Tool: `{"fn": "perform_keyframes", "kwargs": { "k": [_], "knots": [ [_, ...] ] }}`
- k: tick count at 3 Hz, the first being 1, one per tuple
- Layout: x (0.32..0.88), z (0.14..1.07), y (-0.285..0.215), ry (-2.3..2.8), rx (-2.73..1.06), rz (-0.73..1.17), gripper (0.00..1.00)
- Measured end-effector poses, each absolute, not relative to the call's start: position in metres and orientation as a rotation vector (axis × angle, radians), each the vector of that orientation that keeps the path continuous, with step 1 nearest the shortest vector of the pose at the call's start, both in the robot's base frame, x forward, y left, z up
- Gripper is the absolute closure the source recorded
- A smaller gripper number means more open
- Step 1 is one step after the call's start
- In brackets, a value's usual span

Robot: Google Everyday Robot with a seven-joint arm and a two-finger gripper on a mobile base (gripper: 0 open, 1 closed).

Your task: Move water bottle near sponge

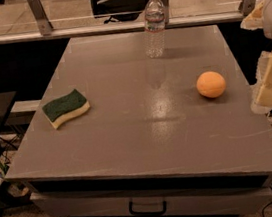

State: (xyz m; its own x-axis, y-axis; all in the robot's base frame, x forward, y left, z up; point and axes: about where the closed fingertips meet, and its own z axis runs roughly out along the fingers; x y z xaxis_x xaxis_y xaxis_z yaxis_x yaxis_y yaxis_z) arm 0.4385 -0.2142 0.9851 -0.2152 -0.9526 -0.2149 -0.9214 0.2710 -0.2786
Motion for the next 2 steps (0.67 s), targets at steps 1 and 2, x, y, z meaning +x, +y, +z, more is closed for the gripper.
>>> {"fn": "perform_keyframes", "kwargs": {
  "k": [1,2],
  "knots": [
    [0.443,0.987,-0.209,2.190,-1.704,-0.123,0.00],
    [0.476,0.994,-0.180,2.098,-1.671,-0.070,0.00]
  ]
}}
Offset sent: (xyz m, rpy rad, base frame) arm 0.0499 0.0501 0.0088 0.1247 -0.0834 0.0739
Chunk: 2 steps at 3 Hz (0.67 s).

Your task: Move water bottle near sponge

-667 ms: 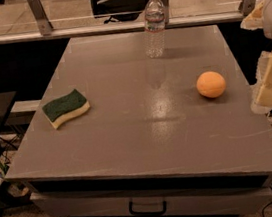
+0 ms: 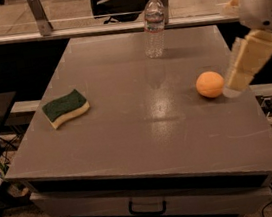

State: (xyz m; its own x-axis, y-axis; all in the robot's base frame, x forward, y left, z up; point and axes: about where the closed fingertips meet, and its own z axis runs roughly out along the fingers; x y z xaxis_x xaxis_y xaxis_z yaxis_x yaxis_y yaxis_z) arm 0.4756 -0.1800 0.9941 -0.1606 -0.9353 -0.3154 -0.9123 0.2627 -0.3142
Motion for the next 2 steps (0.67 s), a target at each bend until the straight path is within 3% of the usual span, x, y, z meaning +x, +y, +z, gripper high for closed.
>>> {"fn": "perform_keyframes", "kwargs": {
  "k": [2],
  "knots": [
    [0.589,0.993,-0.153,2.079,-1.448,0.095,0.00]
  ]
}}
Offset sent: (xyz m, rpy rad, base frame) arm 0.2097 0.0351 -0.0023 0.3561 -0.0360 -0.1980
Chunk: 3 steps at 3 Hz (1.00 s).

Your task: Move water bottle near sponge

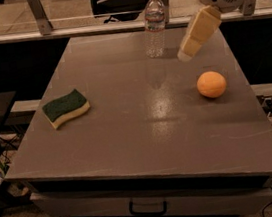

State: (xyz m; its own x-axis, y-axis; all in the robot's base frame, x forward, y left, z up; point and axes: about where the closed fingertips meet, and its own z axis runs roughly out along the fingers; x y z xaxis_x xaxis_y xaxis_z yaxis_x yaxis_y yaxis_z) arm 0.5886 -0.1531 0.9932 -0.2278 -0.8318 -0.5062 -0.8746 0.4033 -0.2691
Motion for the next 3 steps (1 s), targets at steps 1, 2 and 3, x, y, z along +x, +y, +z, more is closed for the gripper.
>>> {"fn": "perform_keyframes", "kwargs": {
  "k": [1,2,3],
  "knots": [
    [0.646,0.989,-0.149,2.106,-1.322,0.147,0.00],
    [0.693,0.982,-0.147,2.133,-1.200,0.171,0.00],
    [0.744,0.968,-0.137,2.188,-1.037,0.157,0.00]
  ]
}}
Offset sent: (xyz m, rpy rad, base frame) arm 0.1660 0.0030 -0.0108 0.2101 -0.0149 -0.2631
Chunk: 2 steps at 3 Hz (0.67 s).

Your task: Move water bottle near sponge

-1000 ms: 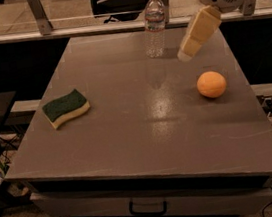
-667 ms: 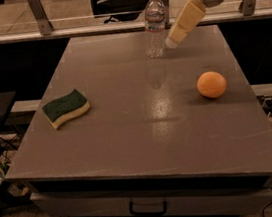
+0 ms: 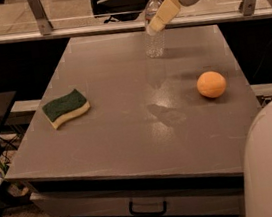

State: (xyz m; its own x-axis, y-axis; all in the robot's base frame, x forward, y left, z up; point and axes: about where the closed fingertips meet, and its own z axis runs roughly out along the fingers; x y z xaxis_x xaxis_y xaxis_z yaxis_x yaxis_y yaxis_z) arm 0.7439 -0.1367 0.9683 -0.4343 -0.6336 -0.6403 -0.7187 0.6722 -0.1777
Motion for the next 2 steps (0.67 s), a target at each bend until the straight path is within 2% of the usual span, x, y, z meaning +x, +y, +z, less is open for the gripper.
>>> {"fn": "perform_keyframes", "kwargs": {
  "k": [2],
  "knots": [
    [0.776,0.966,-0.115,2.188,-0.895,0.180,0.00]
  ]
}}
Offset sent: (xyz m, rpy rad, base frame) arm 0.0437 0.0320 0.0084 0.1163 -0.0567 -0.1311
